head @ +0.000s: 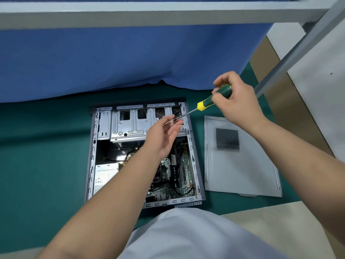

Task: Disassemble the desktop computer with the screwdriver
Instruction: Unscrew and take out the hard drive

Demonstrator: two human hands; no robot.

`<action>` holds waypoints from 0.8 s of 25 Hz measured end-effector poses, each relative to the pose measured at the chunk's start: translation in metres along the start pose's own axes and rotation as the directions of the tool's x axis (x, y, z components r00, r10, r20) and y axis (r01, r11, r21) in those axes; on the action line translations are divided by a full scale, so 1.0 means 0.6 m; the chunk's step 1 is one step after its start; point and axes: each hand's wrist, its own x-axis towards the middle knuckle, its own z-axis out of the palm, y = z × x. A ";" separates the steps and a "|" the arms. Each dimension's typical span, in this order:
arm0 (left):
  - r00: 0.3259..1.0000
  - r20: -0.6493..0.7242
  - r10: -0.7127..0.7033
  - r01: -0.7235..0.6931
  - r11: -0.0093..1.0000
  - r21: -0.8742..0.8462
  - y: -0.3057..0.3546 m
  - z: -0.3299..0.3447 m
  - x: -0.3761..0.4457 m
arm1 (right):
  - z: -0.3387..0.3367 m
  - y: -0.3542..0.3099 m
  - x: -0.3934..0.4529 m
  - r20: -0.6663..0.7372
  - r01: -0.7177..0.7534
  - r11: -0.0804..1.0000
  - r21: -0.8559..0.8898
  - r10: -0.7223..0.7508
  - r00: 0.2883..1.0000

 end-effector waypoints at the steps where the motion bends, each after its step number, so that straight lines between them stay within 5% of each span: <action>1: 1.000 -0.008 -0.011 0.011 0.999 -0.031 -0.002 0.002 -0.003 | 0.000 0.004 -0.005 0.005 -0.011 1.000 -0.001 0.011 1.000; 6: 0.996 -0.090 0.022 -0.024 1.000 -0.020 -0.011 0.019 -0.013 | -0.003 0.026 -0.027 -0.040 -0.039 0.998 0.043 0.041 0.998; 8: 0.996 -0.084 0.034 -0.036 0.999 -0.024 -0.014 0.027 -0.015 | -0.003 0.034 -0.033 -0.057 -0.097 0.972 0.213 0.112 0.992; 11: 0.998 -0.055 0.041 -0.042 0.999 -0.018 -0.024 0.038 -0.014 | 0.009 0.046 -0.042 0.061 -0.237 0.704 0.670 0.265 0.962; 14: 0.998 -0.026 0.062 -0.061 0.997 0.037 -0.033 0.043 -0.016 | 0.013 0.061 -0.047 0.154 -0.340 0.518 0.785 0.369 0.917; 20: 0.978 -0.042 0.207 -0.192 0.955 0.227 -0.046 0.057 -0.012 | -0.023 0.092 -0.028 0.021 -0.247 0.571 0.783 0.373 0.928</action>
